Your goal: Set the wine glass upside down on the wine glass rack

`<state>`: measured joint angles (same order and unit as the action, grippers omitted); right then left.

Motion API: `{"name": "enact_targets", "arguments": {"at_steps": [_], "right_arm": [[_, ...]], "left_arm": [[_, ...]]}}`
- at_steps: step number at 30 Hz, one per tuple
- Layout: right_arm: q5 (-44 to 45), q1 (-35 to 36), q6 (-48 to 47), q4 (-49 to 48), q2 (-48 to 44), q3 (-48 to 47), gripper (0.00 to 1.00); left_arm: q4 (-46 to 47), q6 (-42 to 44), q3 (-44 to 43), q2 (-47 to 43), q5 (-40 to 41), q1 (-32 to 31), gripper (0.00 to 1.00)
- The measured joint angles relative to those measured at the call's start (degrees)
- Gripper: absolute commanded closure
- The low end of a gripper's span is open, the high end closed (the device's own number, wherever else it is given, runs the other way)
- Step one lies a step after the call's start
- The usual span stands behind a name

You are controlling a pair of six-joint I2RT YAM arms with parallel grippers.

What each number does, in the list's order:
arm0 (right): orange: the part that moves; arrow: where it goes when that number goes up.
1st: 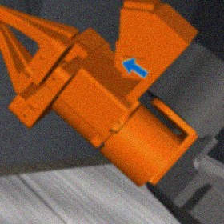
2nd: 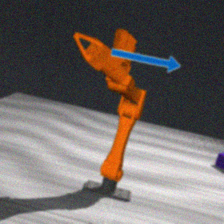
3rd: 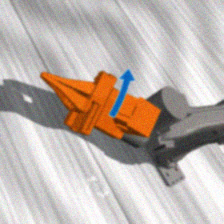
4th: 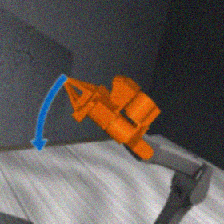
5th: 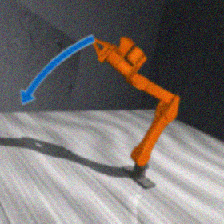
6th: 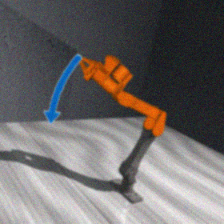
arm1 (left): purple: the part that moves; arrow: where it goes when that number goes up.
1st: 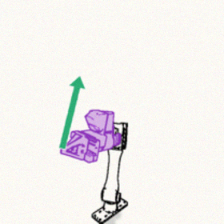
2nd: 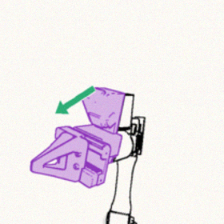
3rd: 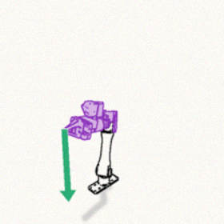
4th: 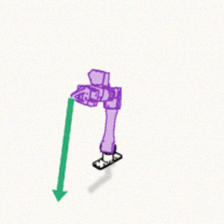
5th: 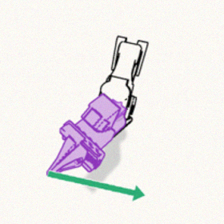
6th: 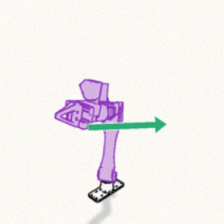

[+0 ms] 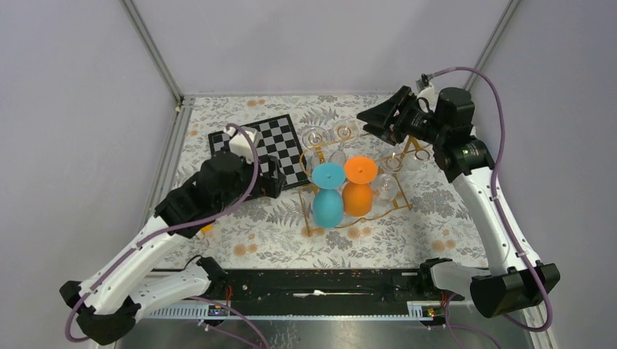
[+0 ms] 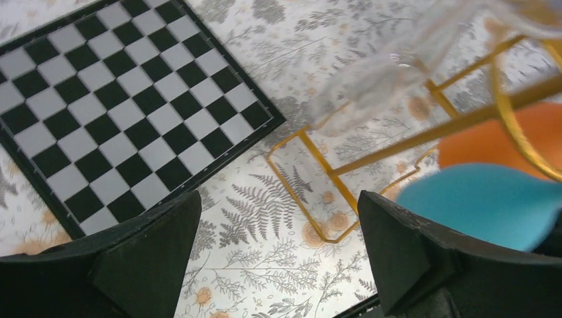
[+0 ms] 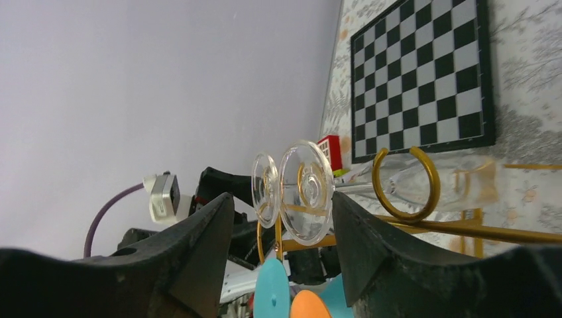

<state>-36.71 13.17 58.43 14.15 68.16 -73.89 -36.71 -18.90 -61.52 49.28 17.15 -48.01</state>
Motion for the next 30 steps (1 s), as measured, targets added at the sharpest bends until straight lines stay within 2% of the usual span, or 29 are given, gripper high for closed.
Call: {"name": "enact_targets", "arguments": {"at_steps": [7, 12, 16, 20, 25, 30], "right_arm": [[4.3, -4.0, -7.8, 8.5, 1.0, -8.7, 0.29], [10.3, -8.6, -15.8, 15.8, 0.7, -14.6, 0.23], [18.1, -12.3, -21.9, 21.2, -2.4, -15.3, 0.16], [27.2, -15.4, -25.9, 22.9, -9.4, -11.1, 0.01], [41.8, -17.0, -29.3, 24.1, -20.4, -1.3, 0.00], [52.7, -18.0, -30.0, 24.7, -27.1, 8.1, 0.00]], "left_arm": [[-4.4, -2.4, -0.4, 4.2, -14.5, 18.4, 0.01], [-3.0, -2.3, 2.8, 3.6, -19.3, 25.6, 0.01], [-0.5, -2.4, 7.3, 1.9, -21.1, 31.0, 0.01], [3.5, -3.5, 11.4, 0.2, -21.3, 35.5, 0.01], [7.4, -4.1, 14.1, -0.3, -21.3, 38.6, 0.01], [10.3, -4.1, 15.8, 0.0, -21.3, 40.1, 0.01]]}}
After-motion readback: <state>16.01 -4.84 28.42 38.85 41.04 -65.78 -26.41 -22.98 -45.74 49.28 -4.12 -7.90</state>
